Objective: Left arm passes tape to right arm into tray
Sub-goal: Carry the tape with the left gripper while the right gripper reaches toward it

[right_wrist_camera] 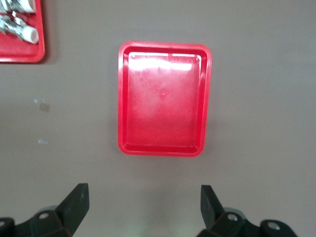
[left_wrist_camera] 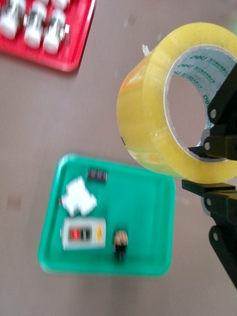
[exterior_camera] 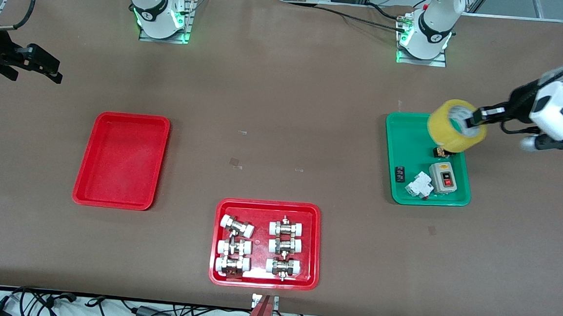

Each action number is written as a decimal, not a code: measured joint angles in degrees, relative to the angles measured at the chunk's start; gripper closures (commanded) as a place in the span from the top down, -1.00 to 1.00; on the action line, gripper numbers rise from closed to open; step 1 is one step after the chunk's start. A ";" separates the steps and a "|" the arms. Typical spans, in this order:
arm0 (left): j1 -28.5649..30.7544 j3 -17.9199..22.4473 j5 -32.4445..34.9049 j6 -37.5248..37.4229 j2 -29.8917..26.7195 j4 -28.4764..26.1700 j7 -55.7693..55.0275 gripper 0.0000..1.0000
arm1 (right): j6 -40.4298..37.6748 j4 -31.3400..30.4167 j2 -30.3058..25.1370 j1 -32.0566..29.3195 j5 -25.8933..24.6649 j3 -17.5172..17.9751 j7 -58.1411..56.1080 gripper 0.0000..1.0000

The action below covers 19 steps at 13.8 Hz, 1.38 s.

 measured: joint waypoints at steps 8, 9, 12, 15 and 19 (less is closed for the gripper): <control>-12.24 -5.71 -0.56 13.62 8.28 1.32 -18.92 -1.00 | -6.68 -0.35 3.84 -0.03 21.84 0.19 0.00 1.00; -14.34 -5.75 -0.73 15.16 10.19 1.81 -22.51 -1.00 | -6.57 -0.36 4.77 -0.03 25.14 0.20 0.00 1.00; -20.76 -6.01 -2.06 19.85 17.57 5.28 -35.23 -1.00 | -4.34 -0.37 8.09 0.22 34.47 0.45 -0.07 1.00; -27.52 -6.17 -2.20 26.45 24.35 8.87 -51.98 -1.00 | 0.56 -0.36 11.02 2.35 39.93 0.77 -1.04 1.00; -32.31 -6.23 -2.32 39.74 28.50 10.63 -73.75 -1.00 | 6.00 -0.39 14.75 5.67 44.45 0.84 -5.17 1.00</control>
